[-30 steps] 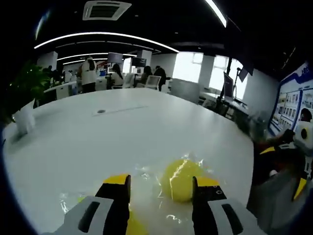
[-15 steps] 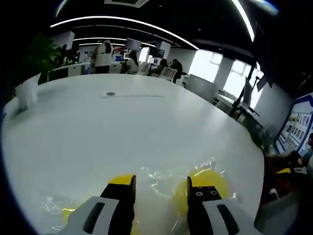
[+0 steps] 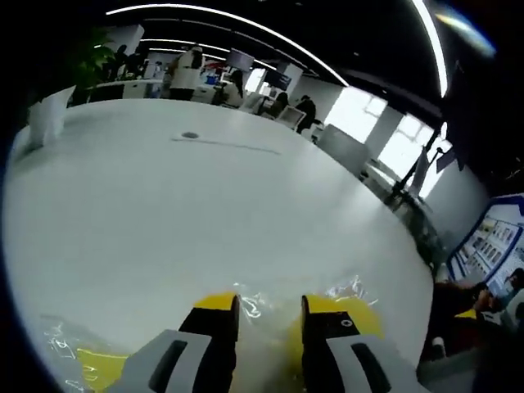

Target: Compare the silicone blocks by pressing each to a similar depth, holding the contact briefly, and releasing to observe deformation and rebound differences across the visible hardness samples.

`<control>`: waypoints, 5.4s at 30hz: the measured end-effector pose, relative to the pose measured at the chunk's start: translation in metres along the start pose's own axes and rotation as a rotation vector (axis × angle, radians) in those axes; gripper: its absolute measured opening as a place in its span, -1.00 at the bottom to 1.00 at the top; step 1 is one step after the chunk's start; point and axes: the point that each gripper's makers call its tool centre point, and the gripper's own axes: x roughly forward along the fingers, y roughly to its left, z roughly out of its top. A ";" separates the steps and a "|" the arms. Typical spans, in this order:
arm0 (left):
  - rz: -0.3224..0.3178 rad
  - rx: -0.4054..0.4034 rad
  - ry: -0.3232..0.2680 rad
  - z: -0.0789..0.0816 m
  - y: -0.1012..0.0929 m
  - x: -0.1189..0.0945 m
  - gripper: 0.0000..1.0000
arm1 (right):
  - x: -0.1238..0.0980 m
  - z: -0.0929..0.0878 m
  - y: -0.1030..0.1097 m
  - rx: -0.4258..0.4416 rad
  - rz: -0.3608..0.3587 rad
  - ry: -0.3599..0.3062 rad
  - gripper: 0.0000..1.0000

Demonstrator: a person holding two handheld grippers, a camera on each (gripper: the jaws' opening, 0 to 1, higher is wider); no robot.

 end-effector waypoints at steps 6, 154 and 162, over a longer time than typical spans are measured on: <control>-0.022 0.009 0.009 0.000 -0.004 0.004 -0.43 | 0.000 -0.001 0.001 -0.001 0.002 0.004 0.82; -0.861 0.339 -0.494 0.093 -0.238 -0.289 -1.00 | -0.021 0.167 0.118 -0.161 0.524 -0.302 -0.50; -0.848 0.324 -0.490 0.093 -0.236 -0.290 -1.00 | -0.022 0.165 0.121 -0.131 0.517 -0.256 -0.63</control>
